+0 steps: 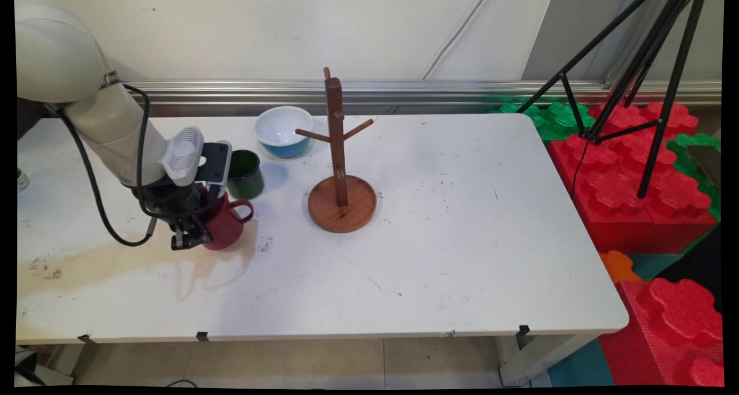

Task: Place the picked object on the table

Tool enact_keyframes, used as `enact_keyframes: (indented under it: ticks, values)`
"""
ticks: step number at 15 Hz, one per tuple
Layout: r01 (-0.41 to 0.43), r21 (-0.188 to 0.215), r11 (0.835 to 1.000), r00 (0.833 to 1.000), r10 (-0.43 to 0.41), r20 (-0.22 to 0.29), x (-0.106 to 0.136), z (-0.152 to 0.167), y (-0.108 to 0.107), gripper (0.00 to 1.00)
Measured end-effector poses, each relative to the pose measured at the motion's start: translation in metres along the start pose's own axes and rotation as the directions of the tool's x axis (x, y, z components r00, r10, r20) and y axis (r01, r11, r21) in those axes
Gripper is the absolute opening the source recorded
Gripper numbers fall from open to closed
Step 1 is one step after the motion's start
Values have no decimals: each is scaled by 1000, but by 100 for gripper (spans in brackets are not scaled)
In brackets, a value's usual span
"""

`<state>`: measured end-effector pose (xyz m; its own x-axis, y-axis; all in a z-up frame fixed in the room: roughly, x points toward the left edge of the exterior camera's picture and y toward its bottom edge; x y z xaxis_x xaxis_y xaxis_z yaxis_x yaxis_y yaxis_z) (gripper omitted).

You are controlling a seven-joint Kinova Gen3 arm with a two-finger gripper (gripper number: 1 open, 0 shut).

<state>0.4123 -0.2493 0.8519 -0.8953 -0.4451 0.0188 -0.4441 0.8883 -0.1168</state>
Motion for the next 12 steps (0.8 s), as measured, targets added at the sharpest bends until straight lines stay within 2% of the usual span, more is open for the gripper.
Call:
enact_keyframes:
  ticks: [4,5,12]
  values:
    - [-5,-2,1000,1000,5,-4,2,5,0,0]
    - [-6,-3,1000,1000,6,-6,3,7,0,100]
    - [-16,2,1000,999,16,-35,6,12,0,100]
